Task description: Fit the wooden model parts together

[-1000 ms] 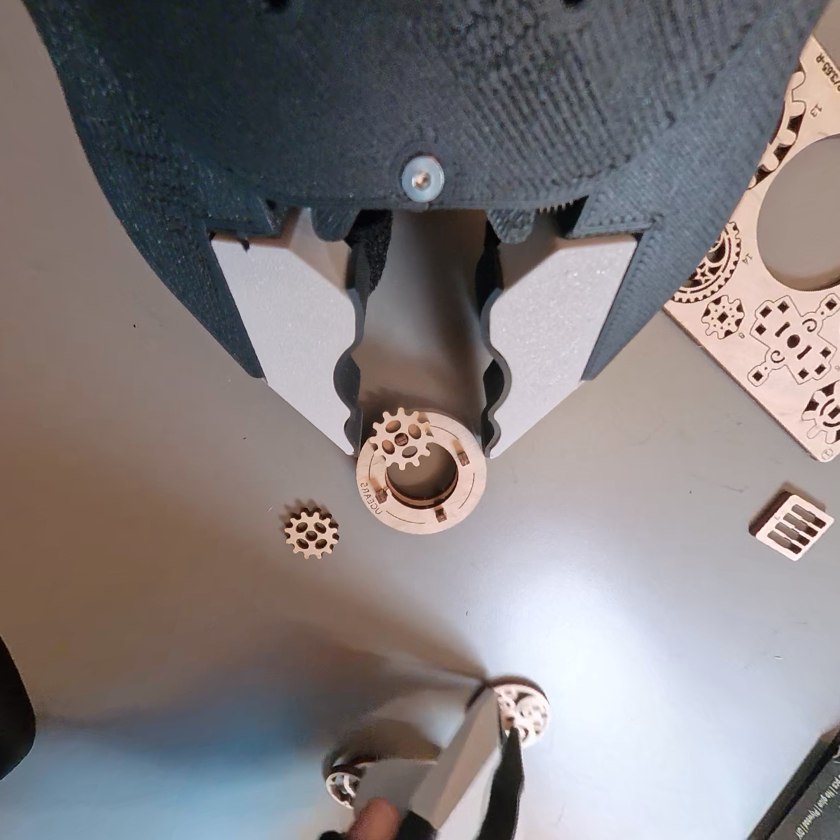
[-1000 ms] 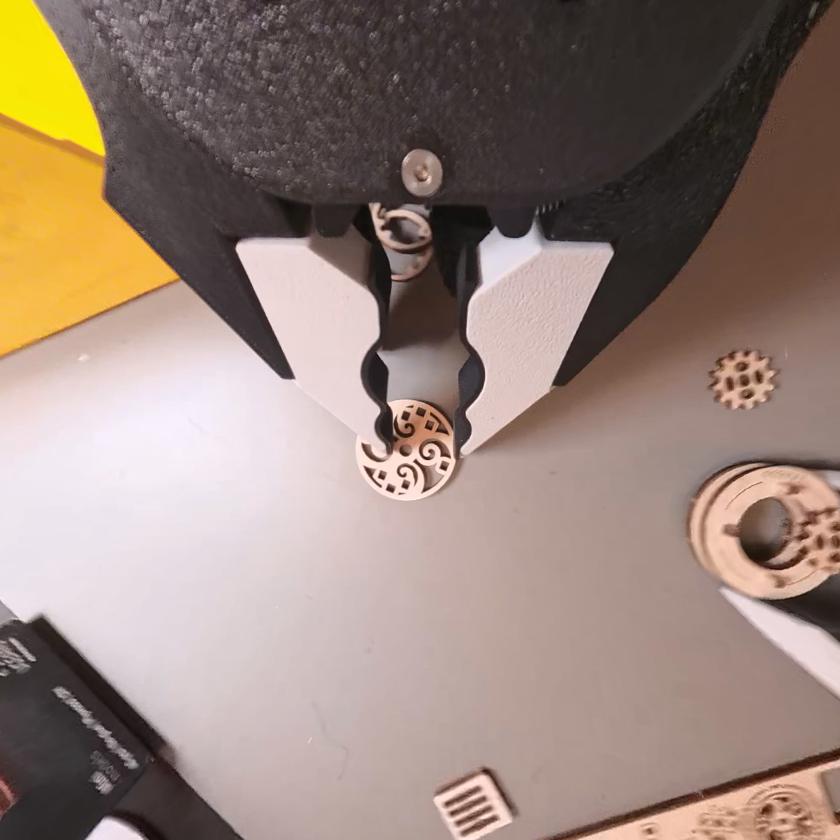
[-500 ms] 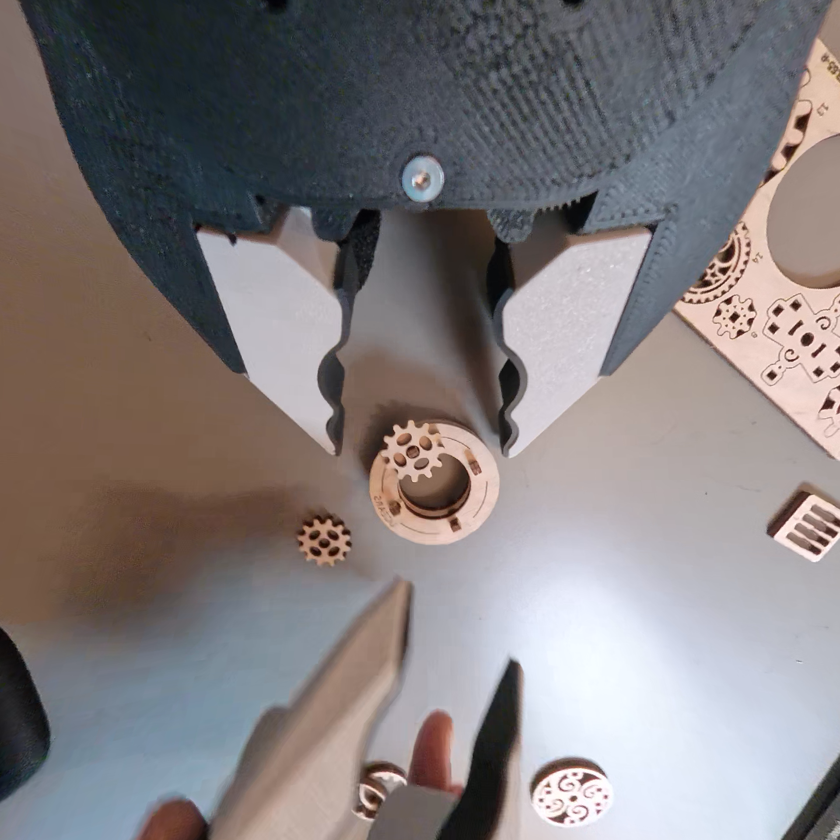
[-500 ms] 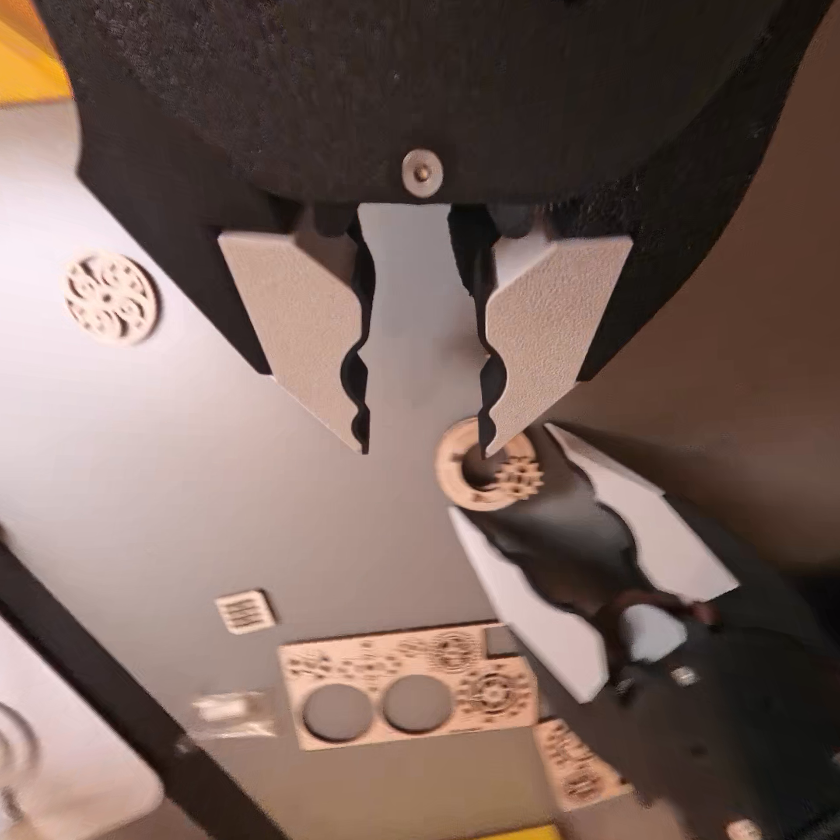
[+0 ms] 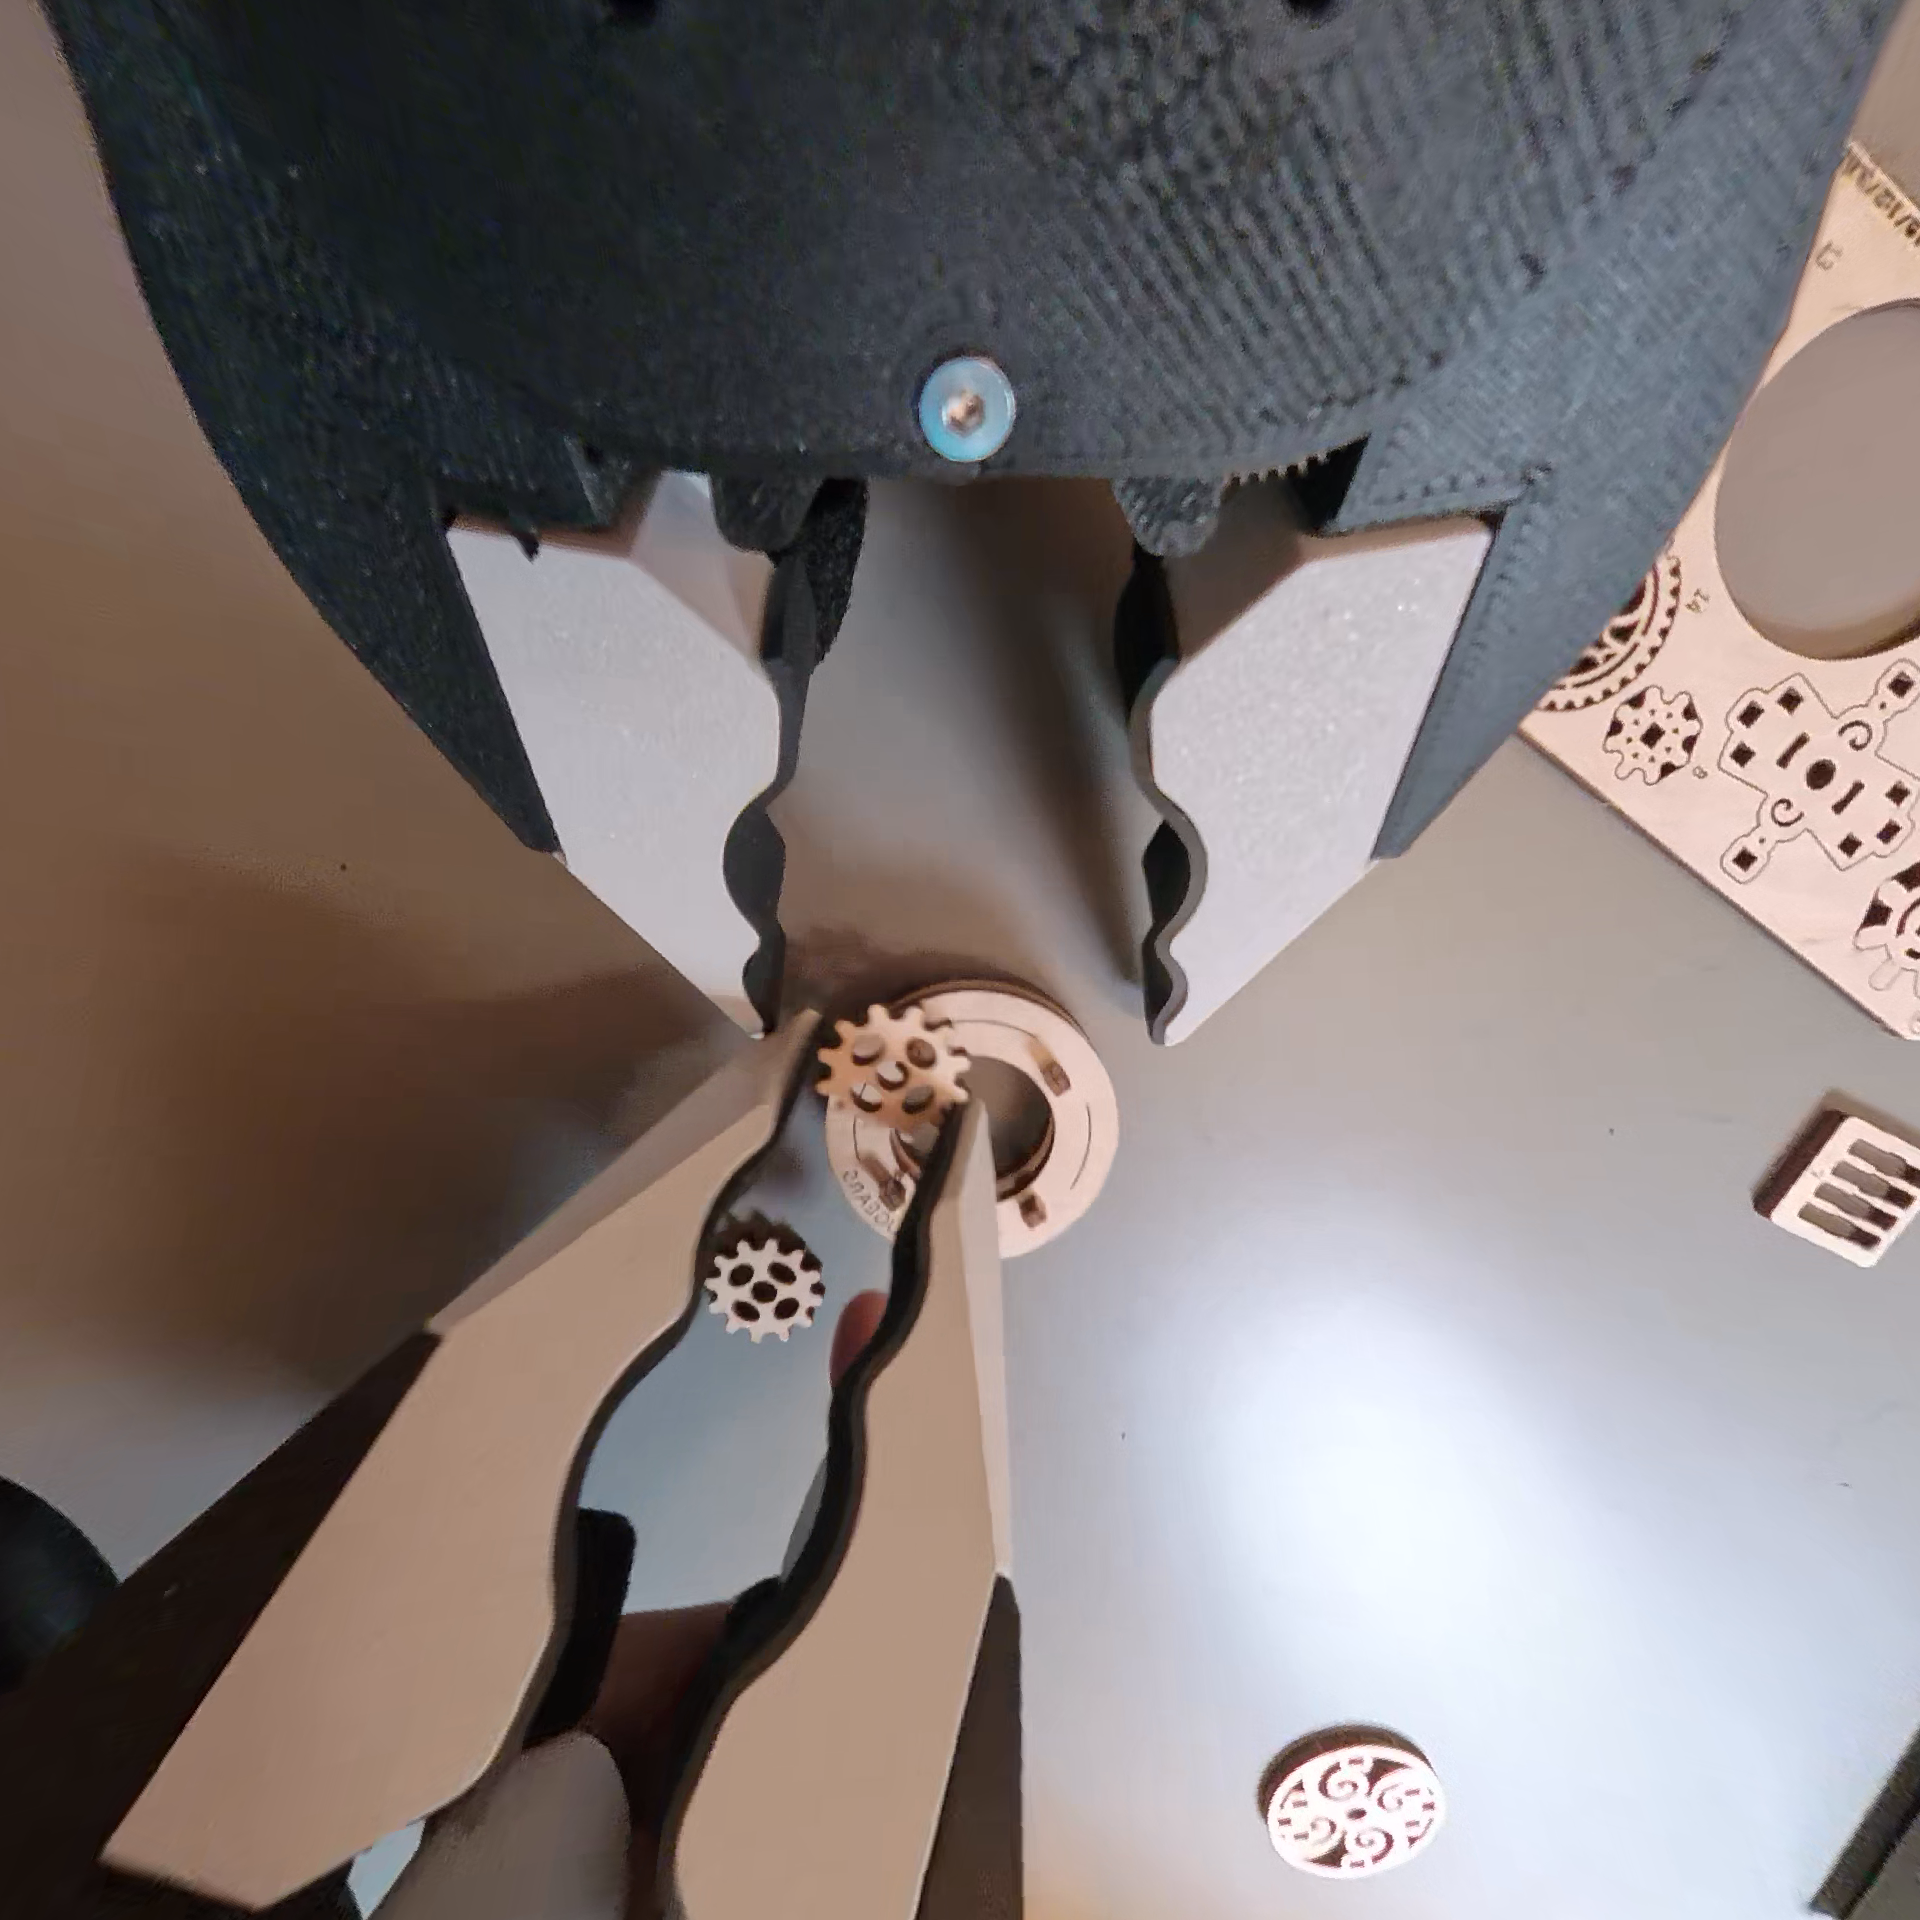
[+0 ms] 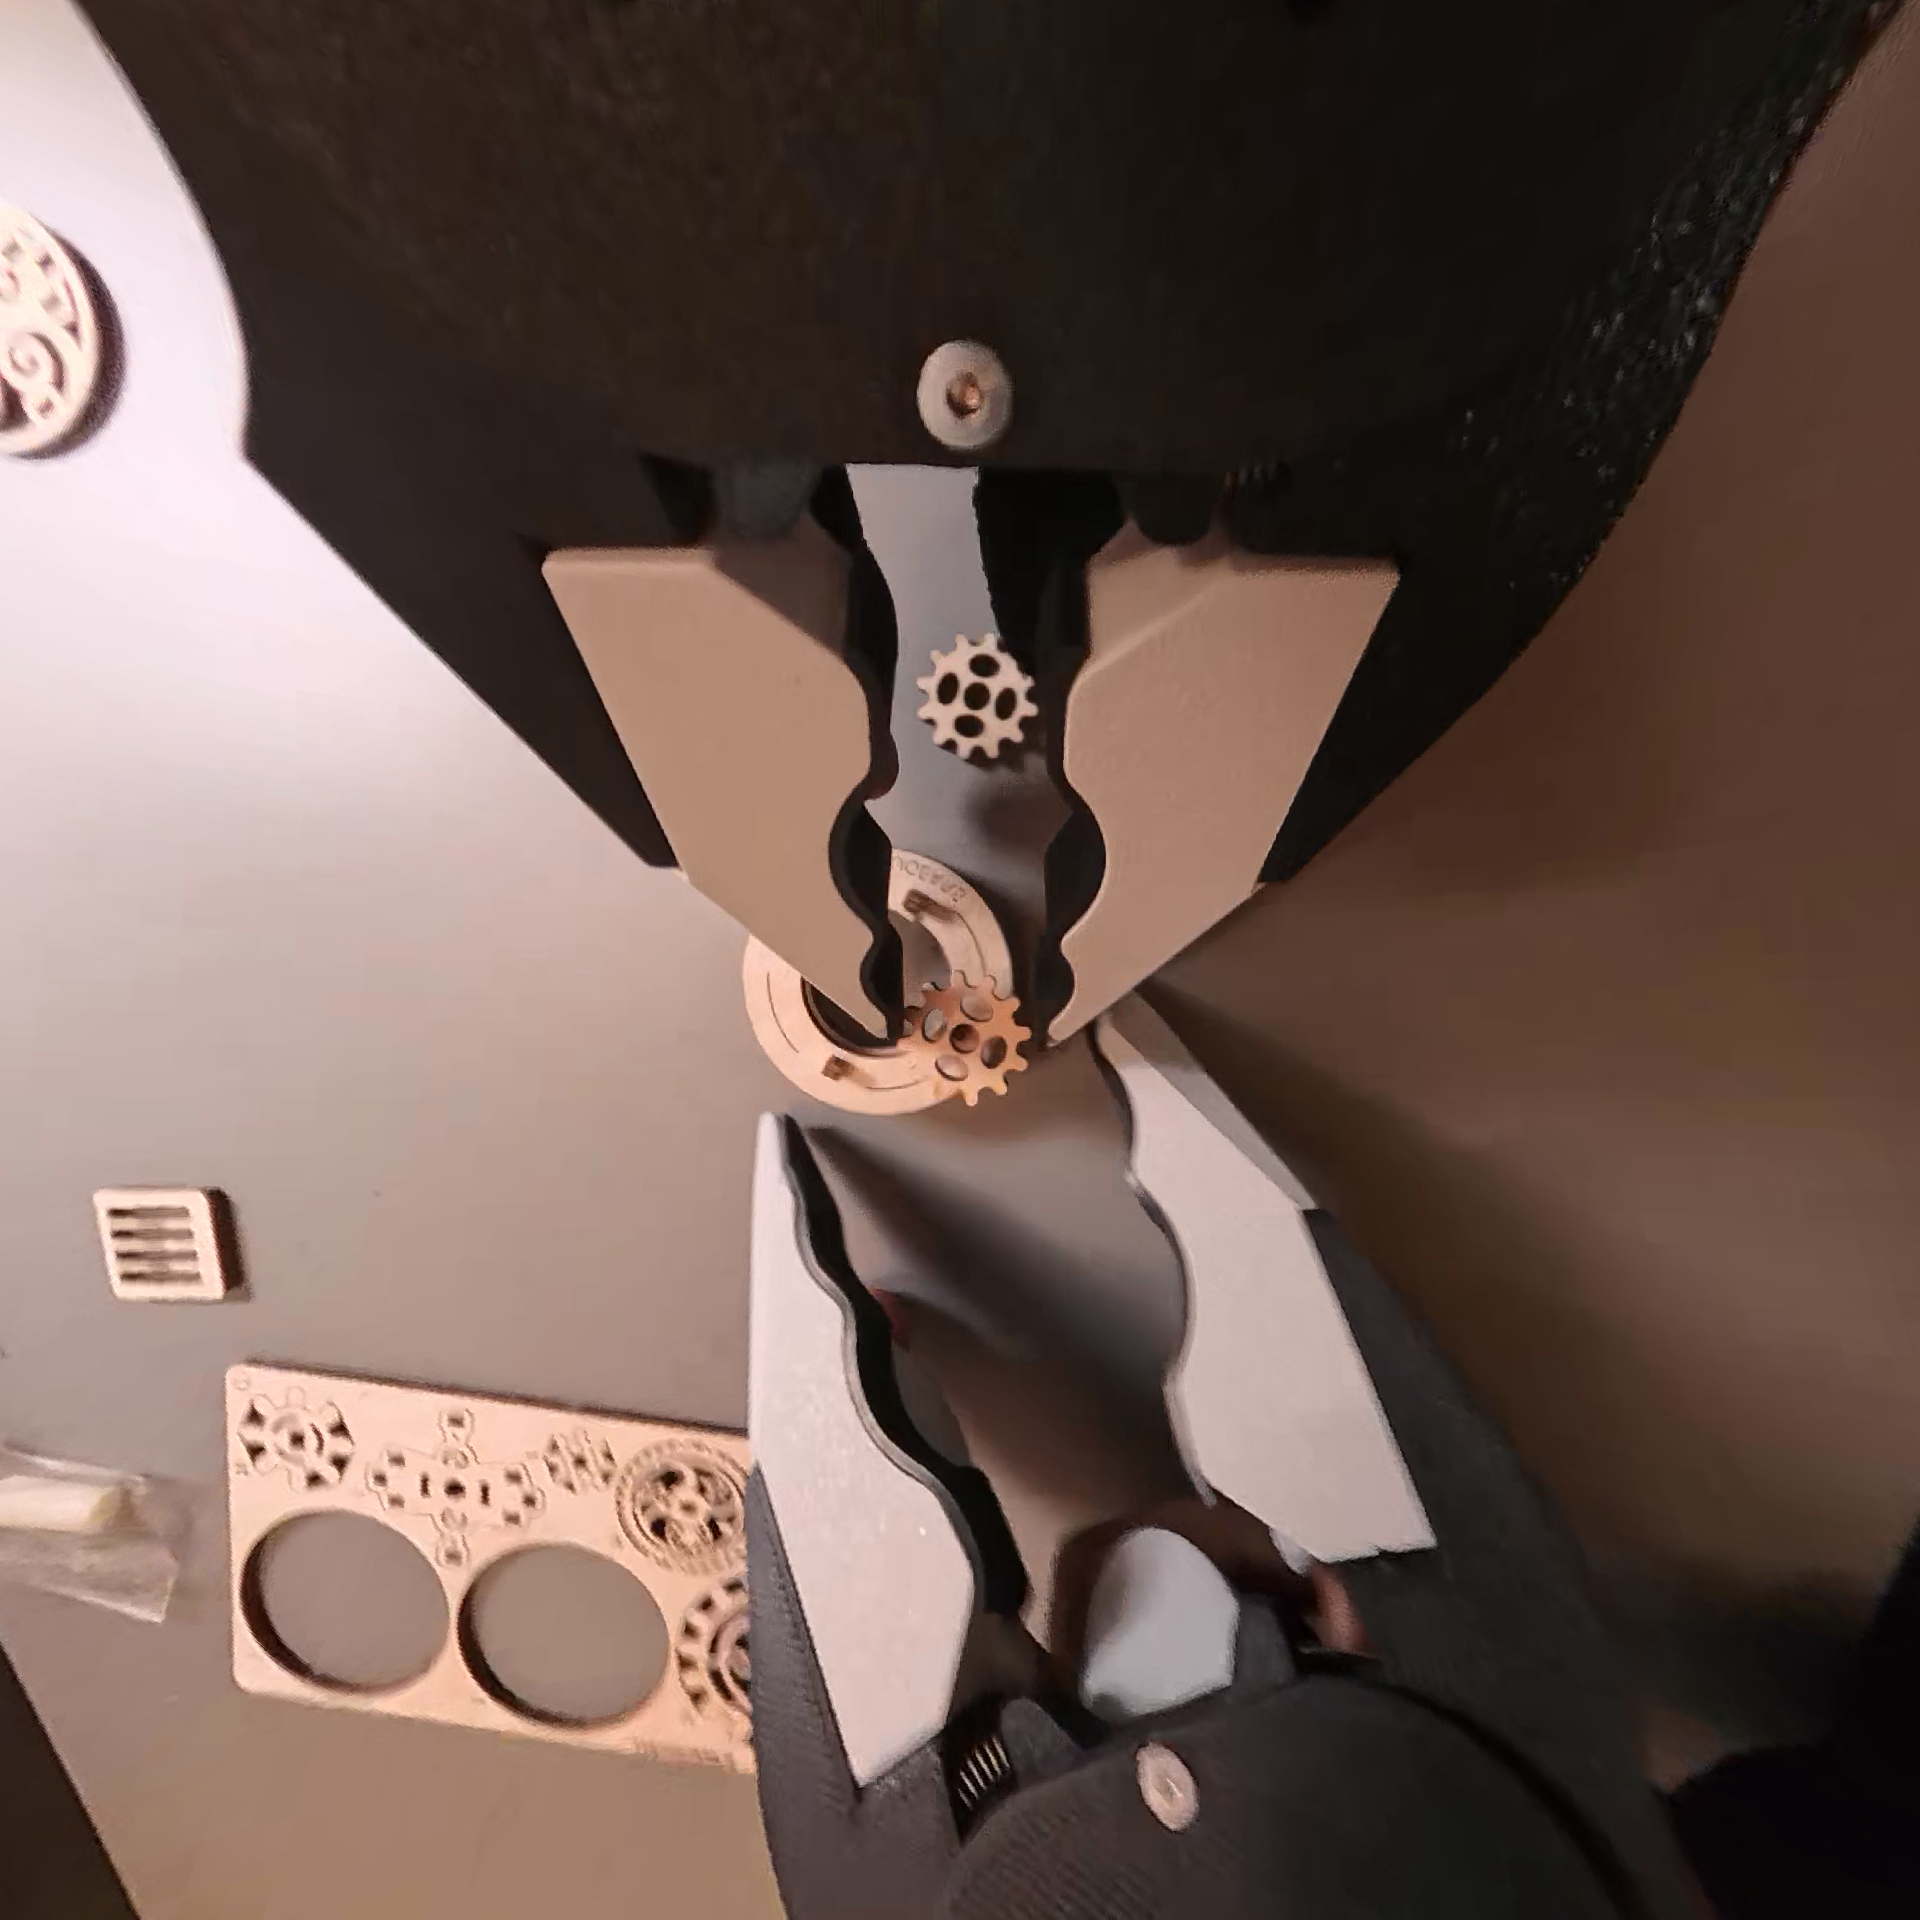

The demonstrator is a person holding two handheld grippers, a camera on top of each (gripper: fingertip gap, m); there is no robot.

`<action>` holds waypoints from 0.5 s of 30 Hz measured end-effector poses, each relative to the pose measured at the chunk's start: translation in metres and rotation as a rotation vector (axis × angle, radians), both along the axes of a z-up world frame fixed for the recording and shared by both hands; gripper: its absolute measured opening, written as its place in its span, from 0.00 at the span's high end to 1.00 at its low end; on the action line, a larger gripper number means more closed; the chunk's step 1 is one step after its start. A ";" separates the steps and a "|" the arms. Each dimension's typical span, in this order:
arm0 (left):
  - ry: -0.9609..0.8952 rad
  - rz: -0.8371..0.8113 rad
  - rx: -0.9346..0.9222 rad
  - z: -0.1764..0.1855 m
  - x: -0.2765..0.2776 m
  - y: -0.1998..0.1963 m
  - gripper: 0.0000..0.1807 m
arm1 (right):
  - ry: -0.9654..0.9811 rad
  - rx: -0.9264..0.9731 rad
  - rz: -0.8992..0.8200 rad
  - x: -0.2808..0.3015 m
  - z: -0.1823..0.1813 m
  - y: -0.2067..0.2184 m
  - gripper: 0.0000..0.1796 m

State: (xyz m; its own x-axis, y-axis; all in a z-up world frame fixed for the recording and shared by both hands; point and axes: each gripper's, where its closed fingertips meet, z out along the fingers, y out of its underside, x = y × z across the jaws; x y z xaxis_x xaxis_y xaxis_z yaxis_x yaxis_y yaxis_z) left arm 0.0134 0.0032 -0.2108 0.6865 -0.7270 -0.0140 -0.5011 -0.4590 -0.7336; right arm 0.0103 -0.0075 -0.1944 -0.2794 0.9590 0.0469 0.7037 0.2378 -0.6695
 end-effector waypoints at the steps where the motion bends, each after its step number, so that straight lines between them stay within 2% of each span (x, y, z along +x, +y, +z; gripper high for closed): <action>1: -0.013 -0.012 0.007 0.001 0.003 0.000 0.61 | 0.028 -0.024 0.029 0.000 0.005 -0.004 0.88; 6: -0.135 -0.078 0.047 0.019 0.020 -0.005 0.66 | 0.149 -0.109 0.112 0.005 0.027 -0.013 0.88; 9: -0.076 -0.026 0.053 0.013 0.012 0.002 0.71 | 0.160 -0.130 0.081 0.009 0.031 -0.001 0.88; 12: -0.063 -0.048 0.052 0.009 0.012 -0.001 0.70 | 0.099 -0.031 -0.078 0.023 0.027 0.045 0.88; 15: -0.055 -0.054 0.063 0.010 0.013 0.001 0.70 | -0.035 0.090 -0.298 0.050 0.004 0.107 0.88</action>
State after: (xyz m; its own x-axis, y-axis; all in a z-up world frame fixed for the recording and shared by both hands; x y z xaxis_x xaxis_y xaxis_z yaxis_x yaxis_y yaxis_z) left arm 0.0267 0.0041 -0.2003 0.6471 -0.7620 -0.0245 -0.4824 -0.3843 -0.7871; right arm 0.0603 0.0997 -0.1909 0.0101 0.9914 0.1305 0.7734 0.0750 -0.6295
